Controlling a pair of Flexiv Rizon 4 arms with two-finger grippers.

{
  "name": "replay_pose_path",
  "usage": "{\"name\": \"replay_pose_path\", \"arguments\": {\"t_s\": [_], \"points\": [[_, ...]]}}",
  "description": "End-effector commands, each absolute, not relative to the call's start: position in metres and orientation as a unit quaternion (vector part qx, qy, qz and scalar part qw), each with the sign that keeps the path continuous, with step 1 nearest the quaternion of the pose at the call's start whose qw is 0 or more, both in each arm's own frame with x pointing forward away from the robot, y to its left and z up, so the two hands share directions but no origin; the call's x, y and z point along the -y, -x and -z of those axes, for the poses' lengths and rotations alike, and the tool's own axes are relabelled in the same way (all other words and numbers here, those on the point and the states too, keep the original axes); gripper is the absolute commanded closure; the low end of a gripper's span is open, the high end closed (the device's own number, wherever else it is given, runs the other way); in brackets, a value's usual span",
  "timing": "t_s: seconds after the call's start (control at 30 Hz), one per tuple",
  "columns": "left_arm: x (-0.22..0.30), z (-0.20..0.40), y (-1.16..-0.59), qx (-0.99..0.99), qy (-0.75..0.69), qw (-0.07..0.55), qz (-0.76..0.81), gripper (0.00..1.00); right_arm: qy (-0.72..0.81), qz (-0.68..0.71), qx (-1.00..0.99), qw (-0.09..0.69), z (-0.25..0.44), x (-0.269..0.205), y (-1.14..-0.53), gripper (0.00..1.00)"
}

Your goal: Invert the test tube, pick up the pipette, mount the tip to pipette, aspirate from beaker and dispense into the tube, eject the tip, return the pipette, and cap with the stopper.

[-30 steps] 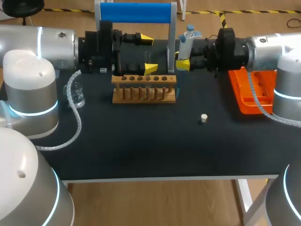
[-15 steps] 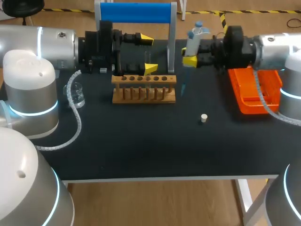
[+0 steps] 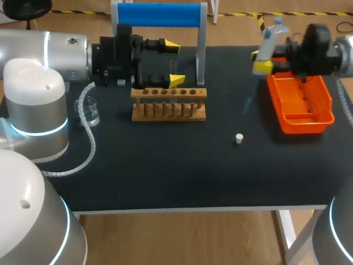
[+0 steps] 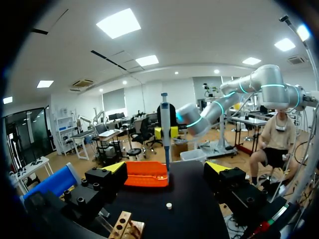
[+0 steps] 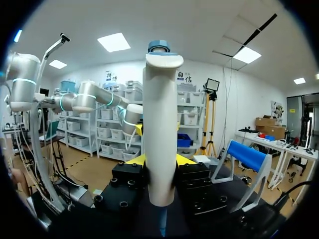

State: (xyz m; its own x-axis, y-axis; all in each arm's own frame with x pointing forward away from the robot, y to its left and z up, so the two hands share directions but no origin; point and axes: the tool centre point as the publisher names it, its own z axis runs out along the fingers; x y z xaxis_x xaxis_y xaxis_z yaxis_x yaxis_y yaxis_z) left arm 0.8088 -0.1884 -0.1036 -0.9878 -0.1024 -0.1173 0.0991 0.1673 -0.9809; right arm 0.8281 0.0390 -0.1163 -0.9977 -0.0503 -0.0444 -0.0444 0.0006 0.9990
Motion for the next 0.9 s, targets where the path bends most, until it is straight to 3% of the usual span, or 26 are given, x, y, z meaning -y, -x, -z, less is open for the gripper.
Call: {"name": "replay_pose_path", "arguments": {"t_s": [0.03,0.9], "points": [[0.189,0.104,-0.809,-0.759,0.001,0.079,0.646,0.0,-0.043,0.708,0.705,0.009,0.114,0.001,-0.84,1.0],[0.189,0.104,-0.809,-0.759,0.001,0.079,0.646,0.0,-0.066,0.707,0.704,0.014,0.12,0.105,-0.903,1.0]]}}
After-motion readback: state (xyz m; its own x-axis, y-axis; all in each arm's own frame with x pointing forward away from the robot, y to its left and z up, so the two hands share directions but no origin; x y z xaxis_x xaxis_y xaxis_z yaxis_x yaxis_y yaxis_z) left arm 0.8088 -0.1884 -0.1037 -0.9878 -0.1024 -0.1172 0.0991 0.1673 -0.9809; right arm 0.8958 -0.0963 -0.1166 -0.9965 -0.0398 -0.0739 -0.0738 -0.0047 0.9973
